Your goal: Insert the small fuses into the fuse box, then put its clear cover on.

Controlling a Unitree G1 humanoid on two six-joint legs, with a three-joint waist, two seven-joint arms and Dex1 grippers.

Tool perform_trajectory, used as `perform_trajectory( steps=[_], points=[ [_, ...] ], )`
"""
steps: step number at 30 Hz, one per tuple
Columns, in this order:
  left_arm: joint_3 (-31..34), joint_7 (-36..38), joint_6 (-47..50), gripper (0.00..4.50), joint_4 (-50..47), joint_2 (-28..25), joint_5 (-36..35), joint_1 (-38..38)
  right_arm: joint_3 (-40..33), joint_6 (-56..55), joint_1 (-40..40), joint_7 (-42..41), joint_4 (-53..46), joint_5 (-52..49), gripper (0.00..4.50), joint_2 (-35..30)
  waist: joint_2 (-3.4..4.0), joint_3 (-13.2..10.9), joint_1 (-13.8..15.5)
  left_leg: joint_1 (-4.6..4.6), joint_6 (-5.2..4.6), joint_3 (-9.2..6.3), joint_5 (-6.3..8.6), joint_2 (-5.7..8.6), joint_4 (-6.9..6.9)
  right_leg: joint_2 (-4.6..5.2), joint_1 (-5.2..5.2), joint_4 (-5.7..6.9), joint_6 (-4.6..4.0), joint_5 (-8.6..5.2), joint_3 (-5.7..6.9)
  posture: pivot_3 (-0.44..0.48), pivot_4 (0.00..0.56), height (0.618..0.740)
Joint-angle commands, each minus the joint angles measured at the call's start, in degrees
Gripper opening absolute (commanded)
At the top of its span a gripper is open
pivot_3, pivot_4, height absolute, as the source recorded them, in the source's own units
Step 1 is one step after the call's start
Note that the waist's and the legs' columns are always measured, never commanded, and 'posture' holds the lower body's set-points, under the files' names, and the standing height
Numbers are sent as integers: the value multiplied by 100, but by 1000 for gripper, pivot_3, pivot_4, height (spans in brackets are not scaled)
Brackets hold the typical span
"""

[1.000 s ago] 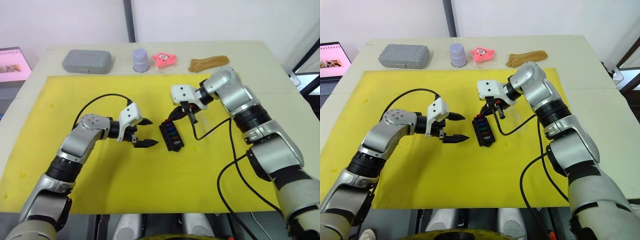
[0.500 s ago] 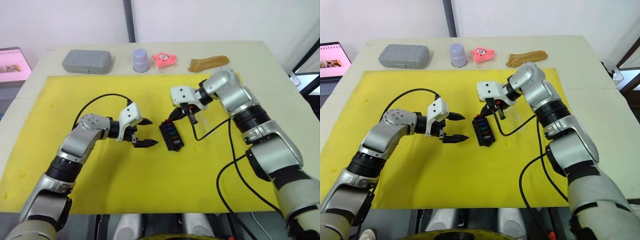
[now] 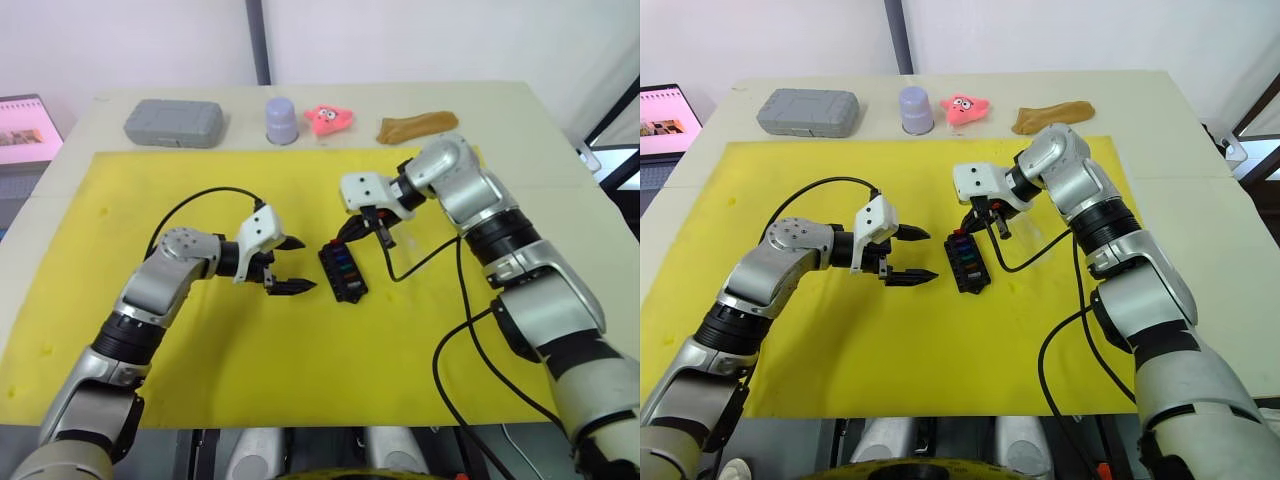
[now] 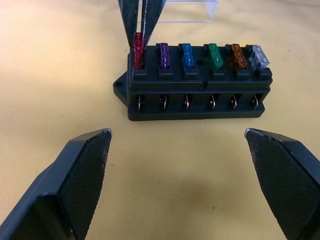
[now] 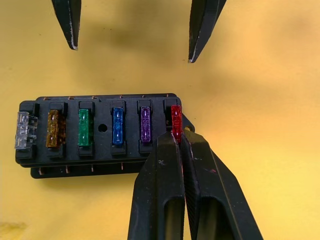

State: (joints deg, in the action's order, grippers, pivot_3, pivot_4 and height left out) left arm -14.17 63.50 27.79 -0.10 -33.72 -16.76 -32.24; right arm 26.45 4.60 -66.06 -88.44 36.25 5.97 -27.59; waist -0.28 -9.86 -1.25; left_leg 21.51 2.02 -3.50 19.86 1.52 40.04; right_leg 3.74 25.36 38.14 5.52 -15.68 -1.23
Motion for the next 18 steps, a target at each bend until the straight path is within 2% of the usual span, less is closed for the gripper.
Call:
perform_trajectory(
  steps=[1,18],
  points=[
    [148,-20,-109,4478,-147,-12,-11,-44,-40,-25,-169,-167,-170,11,0,-5,0,0,3,0,0,0,0,0,0,0,0,0,0,0,0,0,150,740],
    [149,-24,-75,4478,-171,-38,-15,-18,-153,53,-382,-225,-171,-64,0,55,0,0,-3,0,0,0,0,0,0,0,1,1,0,0,0,0,150,740]
  ],
)
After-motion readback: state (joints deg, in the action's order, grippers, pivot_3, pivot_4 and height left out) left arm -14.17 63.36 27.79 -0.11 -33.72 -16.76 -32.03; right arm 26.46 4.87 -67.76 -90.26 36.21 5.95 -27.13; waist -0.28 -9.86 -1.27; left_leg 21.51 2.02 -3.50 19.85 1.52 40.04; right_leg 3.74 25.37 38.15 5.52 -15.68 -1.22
